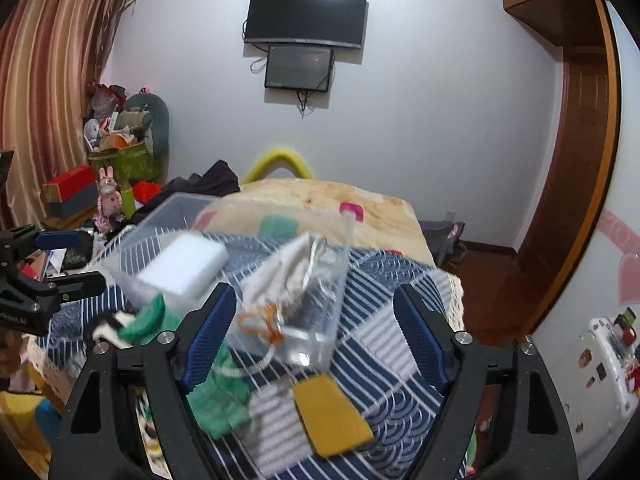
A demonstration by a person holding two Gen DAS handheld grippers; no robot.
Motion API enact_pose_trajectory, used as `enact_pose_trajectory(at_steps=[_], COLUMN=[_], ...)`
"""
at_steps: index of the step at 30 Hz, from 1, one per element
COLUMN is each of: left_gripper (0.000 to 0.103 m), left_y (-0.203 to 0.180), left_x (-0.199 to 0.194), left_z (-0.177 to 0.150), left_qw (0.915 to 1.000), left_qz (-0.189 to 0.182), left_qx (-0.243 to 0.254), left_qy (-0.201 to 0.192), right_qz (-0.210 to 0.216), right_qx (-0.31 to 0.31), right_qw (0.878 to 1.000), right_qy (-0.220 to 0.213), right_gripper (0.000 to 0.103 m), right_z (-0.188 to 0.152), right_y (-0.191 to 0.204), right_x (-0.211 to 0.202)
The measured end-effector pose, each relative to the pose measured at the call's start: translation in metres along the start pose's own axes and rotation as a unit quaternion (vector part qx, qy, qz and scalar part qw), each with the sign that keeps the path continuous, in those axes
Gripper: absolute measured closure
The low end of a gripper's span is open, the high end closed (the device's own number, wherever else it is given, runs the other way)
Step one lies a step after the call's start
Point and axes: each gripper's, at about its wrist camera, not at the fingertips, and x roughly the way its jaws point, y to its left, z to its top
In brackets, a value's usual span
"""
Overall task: Organize soft objects
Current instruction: 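Grasp the black-trimmed cloth with the left tool while the right tool grasps the yellow sponge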
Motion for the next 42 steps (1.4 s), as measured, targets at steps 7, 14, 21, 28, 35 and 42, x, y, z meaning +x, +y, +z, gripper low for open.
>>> enact_pose_trajectory(at_steps=[7, 14, 21, 28, 35, 42], left_gripper=[0.000, 0.015, 0.057, 0.083, 0.090, 0.093], left_y=[0.011, 0.012, 0.014, 0.011, 0.012, 0.011], left_x=[0.018, 0.038, 0.046, 0.032, 0.007, -0.020], left_z=[-0.031, -0.047, -0.048, -0.049, -0.045, -0.030], left_qw=[0.9992, 0.9983, 0.9955, 0.9983, 0.9993, 0.9990], left_qz=[0.016, 0.002, -0.041, -0.015, -0.001, -0.005], left_qx=[-0.013, -0.029, -0.057, -0.043, -0.037, -0.029], left_qy=[0.036, 0.050, 0.063, 0.035, 0.002, -0.035], right_qz=[-0.010, -0.004, 0.017, 0.022, 0.023, 0.031], right_qx=[0.004, 0.031, 0.054, 0.051, 0.046, 0.044], right_qw=[0.999, 0.994, 0.991, 0.993, 0.997, 0.998], right_qy=[0.047, 0.108, 0.125, 0.100, 0.060, 0.020], right_gripper=[0.024, 0.024, 0.059, 0.063, 0.063, 0.063], right_z=[-0.030, -0.058, -0.070, -0.071, -0.057, -0.035], right_y=[-0.011, -0.020, -0.024, -0.020, -0.016, -0.010], right_x=[0.007, 0.041, 0.040, 0.020, -0.005, -0.017])
